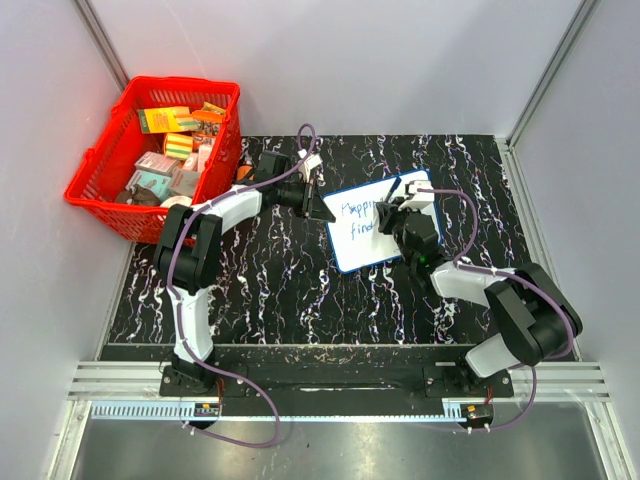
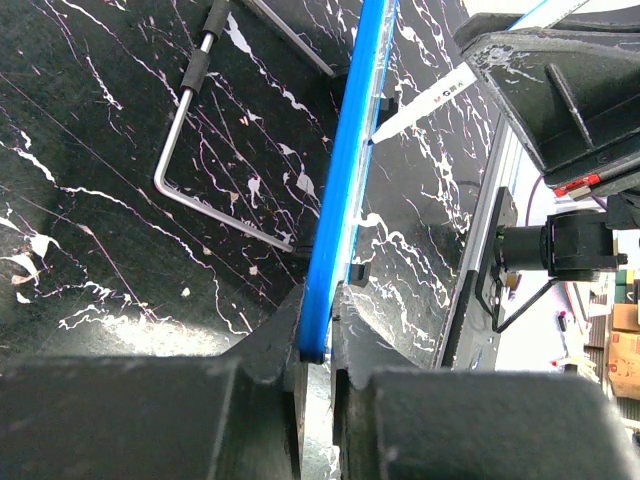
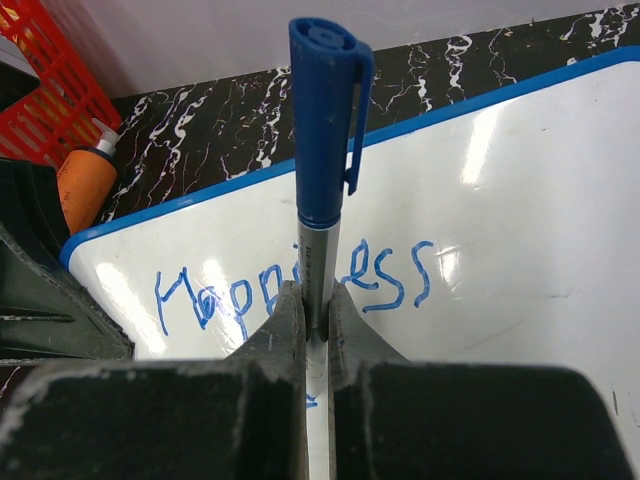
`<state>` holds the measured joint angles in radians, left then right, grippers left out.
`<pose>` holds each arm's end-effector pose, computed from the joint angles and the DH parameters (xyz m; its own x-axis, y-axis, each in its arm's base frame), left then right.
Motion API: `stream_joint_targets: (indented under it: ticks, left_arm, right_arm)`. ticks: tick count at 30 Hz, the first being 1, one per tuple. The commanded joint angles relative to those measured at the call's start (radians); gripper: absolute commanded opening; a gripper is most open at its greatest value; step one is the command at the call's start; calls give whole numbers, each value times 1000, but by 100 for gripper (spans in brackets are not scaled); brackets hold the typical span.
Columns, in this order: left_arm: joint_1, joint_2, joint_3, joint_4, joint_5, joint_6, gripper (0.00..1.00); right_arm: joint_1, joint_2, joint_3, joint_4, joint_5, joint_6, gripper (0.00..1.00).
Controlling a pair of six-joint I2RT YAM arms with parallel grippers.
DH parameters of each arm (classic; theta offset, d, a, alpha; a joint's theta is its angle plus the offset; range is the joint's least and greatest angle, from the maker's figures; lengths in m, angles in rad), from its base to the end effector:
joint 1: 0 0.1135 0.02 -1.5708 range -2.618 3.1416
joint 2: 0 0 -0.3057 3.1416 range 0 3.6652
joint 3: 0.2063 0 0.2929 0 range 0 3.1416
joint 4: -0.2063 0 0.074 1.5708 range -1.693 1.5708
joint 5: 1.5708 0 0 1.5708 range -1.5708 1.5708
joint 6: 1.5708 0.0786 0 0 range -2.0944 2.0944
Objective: Write a sentence on the whiteboard
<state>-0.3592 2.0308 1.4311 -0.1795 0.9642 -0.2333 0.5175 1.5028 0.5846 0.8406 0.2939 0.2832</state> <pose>0.4555 -0.2400 0.1917 -0.8129 0.1645 -0.5587 0.5753 0.3764 -0.7262 0.3326 0.1631 0.2156 -0.1269 0.2355 -0.9636 -0.1948 0.9466 0.2570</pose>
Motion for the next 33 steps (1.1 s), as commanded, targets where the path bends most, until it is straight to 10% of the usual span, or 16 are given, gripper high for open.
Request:
stream_joint_targets:
  ticks: [1, 33]
  left_arm:
    - [-29, 31, -52, -77, -242, 154, 0]
    - [-35, 29, -54, -71, -240, 152, 0]
  right_arm:
    - [-5, -42, 11, -1, -4, -15, 0]
    - [-27, -27, 43, -9, 44, -12, 0]
